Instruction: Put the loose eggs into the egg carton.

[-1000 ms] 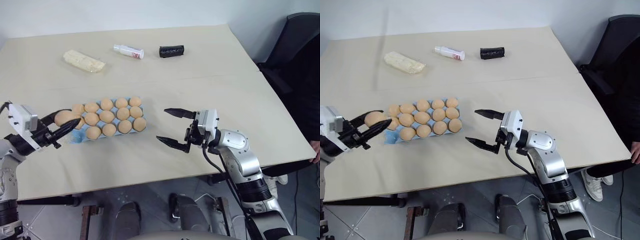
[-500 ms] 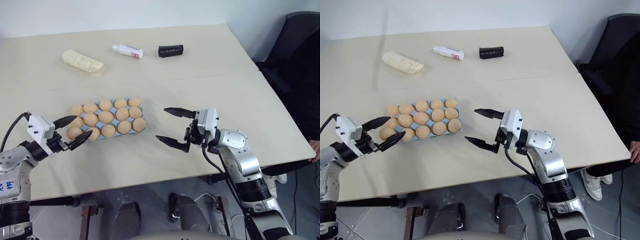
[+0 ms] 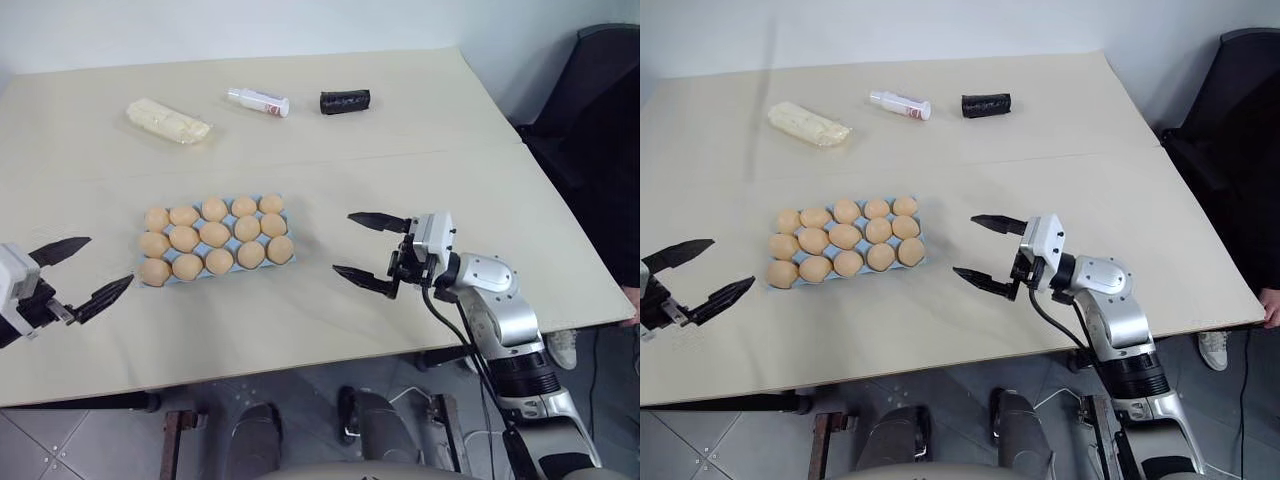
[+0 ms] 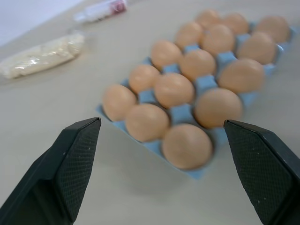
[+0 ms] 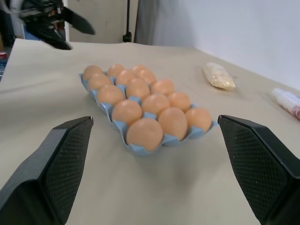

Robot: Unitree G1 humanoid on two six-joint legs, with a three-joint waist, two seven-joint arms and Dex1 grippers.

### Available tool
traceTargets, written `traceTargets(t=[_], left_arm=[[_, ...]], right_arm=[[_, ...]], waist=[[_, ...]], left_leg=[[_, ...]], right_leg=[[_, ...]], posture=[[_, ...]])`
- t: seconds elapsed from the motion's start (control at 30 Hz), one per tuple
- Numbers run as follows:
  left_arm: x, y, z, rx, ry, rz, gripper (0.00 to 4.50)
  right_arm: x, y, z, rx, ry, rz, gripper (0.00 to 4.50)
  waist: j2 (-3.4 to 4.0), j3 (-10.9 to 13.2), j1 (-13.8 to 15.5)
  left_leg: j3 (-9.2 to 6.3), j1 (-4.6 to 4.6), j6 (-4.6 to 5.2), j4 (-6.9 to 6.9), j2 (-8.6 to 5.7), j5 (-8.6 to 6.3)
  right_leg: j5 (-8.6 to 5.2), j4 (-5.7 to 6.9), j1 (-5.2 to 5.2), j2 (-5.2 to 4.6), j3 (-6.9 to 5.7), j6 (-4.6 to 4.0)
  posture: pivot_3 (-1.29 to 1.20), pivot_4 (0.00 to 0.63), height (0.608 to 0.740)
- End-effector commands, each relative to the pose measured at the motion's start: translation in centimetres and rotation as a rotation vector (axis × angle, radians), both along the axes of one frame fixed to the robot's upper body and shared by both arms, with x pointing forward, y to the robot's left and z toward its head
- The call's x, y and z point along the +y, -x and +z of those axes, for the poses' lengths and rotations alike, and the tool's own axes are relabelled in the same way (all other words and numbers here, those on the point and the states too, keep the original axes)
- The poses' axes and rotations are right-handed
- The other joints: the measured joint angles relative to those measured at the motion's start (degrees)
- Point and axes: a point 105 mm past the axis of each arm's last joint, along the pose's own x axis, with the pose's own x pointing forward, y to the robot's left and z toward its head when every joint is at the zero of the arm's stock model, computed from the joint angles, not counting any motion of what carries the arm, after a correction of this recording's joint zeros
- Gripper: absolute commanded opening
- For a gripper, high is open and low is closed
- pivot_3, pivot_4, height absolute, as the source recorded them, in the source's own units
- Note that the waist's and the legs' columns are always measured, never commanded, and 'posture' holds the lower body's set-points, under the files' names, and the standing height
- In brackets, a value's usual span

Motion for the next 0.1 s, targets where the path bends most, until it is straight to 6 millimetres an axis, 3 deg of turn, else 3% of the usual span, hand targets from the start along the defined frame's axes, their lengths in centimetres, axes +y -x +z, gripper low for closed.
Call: traceTargets(t=[0.03,0.1], left_arm=[[0.21,0.68,0.94,-0.055,-0.020,0.015,4.47],[0.18,0.80,0.71,-0.061,-0.017,0.033,4.47]], right_arm=[[-0.92,-0.33,1.16,-0.050,-0.014,-0.029,4.50],[-1.14,-0.57,1.07,-0.049,-0.017,-0.052,4.50]], waist=[[0.00,0.0,0.0],[0.00,0.0,0.0]], left_leg=[[0.00,0.00,0.00,0.00,0.00,0.00],[0.00,0.00,-0.02,0.00,0.04,-0.01]], right_leg=[[0.00,0.00,0.00,0.00,0.00,-0.01],[-0.01,-0.01,0.00,0.00,0.00,-0.02]], posture=[[0.00,0.150,0.740],[0.00,0.150,0.740]])
